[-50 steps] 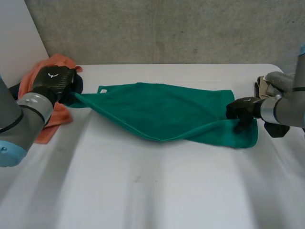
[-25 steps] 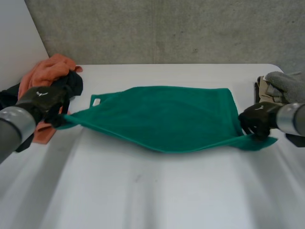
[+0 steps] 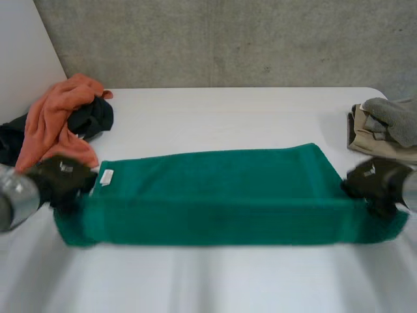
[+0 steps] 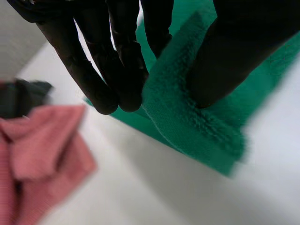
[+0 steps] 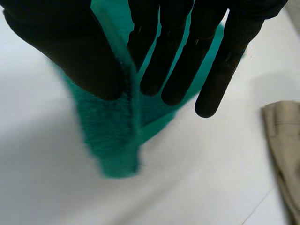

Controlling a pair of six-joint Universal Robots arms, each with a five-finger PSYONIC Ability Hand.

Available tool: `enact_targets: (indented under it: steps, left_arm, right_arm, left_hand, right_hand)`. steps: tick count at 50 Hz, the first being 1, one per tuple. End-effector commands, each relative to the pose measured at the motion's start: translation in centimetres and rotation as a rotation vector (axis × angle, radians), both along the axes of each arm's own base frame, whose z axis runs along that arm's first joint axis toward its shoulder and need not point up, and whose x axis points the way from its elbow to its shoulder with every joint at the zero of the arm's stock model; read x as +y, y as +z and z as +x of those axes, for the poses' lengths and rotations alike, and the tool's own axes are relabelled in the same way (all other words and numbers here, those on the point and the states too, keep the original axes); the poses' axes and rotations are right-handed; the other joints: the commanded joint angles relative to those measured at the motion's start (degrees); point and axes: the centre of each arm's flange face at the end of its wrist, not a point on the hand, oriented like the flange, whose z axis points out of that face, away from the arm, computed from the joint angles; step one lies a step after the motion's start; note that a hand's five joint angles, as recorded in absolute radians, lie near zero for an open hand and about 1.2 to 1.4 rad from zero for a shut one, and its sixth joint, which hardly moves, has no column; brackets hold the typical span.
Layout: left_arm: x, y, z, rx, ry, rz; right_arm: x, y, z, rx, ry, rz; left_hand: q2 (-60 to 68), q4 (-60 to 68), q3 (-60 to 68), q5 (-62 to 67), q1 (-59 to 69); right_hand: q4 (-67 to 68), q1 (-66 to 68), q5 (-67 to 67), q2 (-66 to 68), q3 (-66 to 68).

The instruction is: Fold the laundry.

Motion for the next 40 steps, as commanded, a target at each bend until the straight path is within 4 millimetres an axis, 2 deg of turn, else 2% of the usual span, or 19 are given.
enact_targets:
  steps: [1, 2, 3, 4, 6, 7, 10, 11, 13, 15, 17, 23, 24, 27, 30, 31, 34, 35, 40]
  left_arm:
    - [-8.8, 3.1, -3.1, 0.034, 0.040, -0.313]
    - [-9.7, 4.0, -3.4, 0.048, 0.049, -0.358]
    - [-11.4, 6.2, -4.0, 0.089, 0.070, -0.461]
    - [-12.2, 7.6, -4.2, 0.116, 0.082, -0.522]
    - [-13.5, 10.7, -4.4, 0.183, 0.107, -0.654]
    - [-14.1, 13.7, -4.6, 0.266, 0.129, -0.776]
    - [-14.6, 17.7, -4.3, 0.394, 0.158, -0.944]
    - [-14.6, 19.8, -3.9, 0.484, 0.179, -1.040]
    - [-14.7, 21.2, -3.5, 0.572, 0.197, -1.111]
    - [-14.9, 21.9, -3.2, 0.661, 0.208, -1.166]
    - [-15.1, 21.5, -3.0, 0.682, 0.215, -1.151]
    - [-16.6, 16.3, -2.9, 0.656, 0.213, -0.967]
    - [-16.7, 14.9, -3.0, 0.650, 0.211, -0.923]
    - [-17.0, 12.5, -3.2, 0.631, 0.207, -0.862]
    - [-17.1, 9.3, -3.6, 0.612, 0.197, -0.782]
    - [-17.1, 7.3, -3.8, 0.597, 0.194, -0.734]
    - [-16.9, 4.2, -4.2, 0.576, 0.191, -0.657]
    - [-16.6, 1.9, -4.5, 0.560, 0.189, -0.598]
    - [-14.8, -3.3, -4.9, 0.508, 0.193, -0.443]
  right_arm:
    - [-7.0, 2.6, 3.8, -0.140, -0.039, -0.258]
    - [-7.9, 3.5, 4.2, -0.163, -0.042, -0.316]
    - [-9.0, 4.5, 4.6, -0.188, -0.047, -0.383]
    - [-10.9, 6.9, 5.1, -0.247, -0.064, -0.530]
    - [-12.6, 9.8, 5.4, -0.309, -0.081, -0.701]
    - [-13.9, 12.6, 5.4, -0.377, -0.101, -0.862]
    - [-14.7, 15.8, 5.5, -0.472, -0.104, -1.065]
    - [-14.7, 17.8, 5.5, -0.539, -0.088, -1.185]
    - [-14.6, 19.3, 5.5, -0.600, -0.074, -1.278]
    - [-14.2, 19.7, 5.6, -0.666, -0.053, -1.314]
    - [-14.1, 19.4, 5.6, -0.689, -0.047, -1.299]
    - [-14.6, 15.6, 6.0, -0.683, -0.050, -1.145]
    - [-14.8, 14.2, 6.0, -0.666, -0.055, -1.092]
    - [-14.9, 12.3, 6.3, -0.652, -0.053, -1.025]
    - [-15.0, 9.0, 6.6, -0.625, -0.047, -0.918]
    - [-15.0, 7.1, 6.7, -0.613, -0.048, -0.863]
    - [-14.9, 4.4, 6.9, -0.588, -0.057, -0.785]
    - [-14.7, 2.4, 6.9, -0.567, -0.065, -0.730]
    - [-13.5, -2.5, 6.8, -0.470, -0.081, -0.574]
  left_hand:
    - [11.53, 11.30, 11.86, 14.09, 13.21]
    - [11.53, 11.30, 11.86, 14.09, 13.21]
    - [11.53, 11.30, 11.86, 14.09, 13.21]
    - [11.53, 11.30, 11.86, 14.09, 13.21]
    - [11.53, 11.30, 11.86, 14.09, 13.21]
    - [11.53, 11.30, 11.86, 14.09, 13.21]
    - [11.53, 11.30, 11.86, 14.09, 13.21]
    - [11.53, 11.30, 11.86, 14.09, 13.21]
    - [11.53, 11.30, 11.86, 14.09, 13.21]
    - [11.53, 11.30, 11.86, 14.09, 13.21]
    - [11.53, 11.30, 11.86, 14.09, 13.21]
    - [11.53, 11.30, 11.86, 14.09, 13.21]
    - [11.53, 11.30, 11.86, 14.09, 13.21]
    - [11.53, 11.30, 11.86, 14.09, 13.21]
    - [11.53, 11.30, 11.86, 14.09, 13.21]
    - [11.53, 11.30, 11.86, 14.09, 13.21]
    - [11.53, 11.30, 11.86, 14.09, 13.21]
    - [11.53, 11.30, 11.86, 14.09, 13.21]
    - [11.53, 11.30, 11.86, 14.09, 13.21]
  right_hand:
    - [11.58, 15.31, 12.91, 12.44, 12.14]
    - [11.58, 15.31, 12.91, 12.44, 12.14]
    - [11.58, 15.31, 12.91, 12.44, 12.14]
    - [11.58, 15.31, 12.91, 12.44, 12.14]
    - [11.58, 15.31, 12.91, 12.44, 12.14]
    - [11.58, 15.31, 12.91, 12.44, 12.14]
    - [11.58, 15.31, 12.91, 12.44, 12.14]
    - [11.58, 15.31, 12.91, 12.44, 12.14]
    - [11.58, 15.31, 12.91, 12.44, 12.14]
    - [11.58, 15.31, 12.91, 12.44, 12.14]
    - [11.58, 15.31, 12.91, 12.44, 12.14]
    - [11.58, 15.31, 12.91, 12.44, 12.14]
    - [11.58, 15.31, 12.91, 12.44, 12.14]
    - [11.58, 15.31, 12.91, 12.44, 12.14]
    - [11.58, 15.31, 12.91, 12.44, 12.14]
    - [11.58, 15.31, 12.91, 12.44, 12.14]
    - [11.58, 15.31, 12.91, 12.44, 12.14]
    - [11.58, 15.31, 12.91, 12.44, 12.14]
    - [11.58, 15.31, 12.91, 12.44, 12.14]
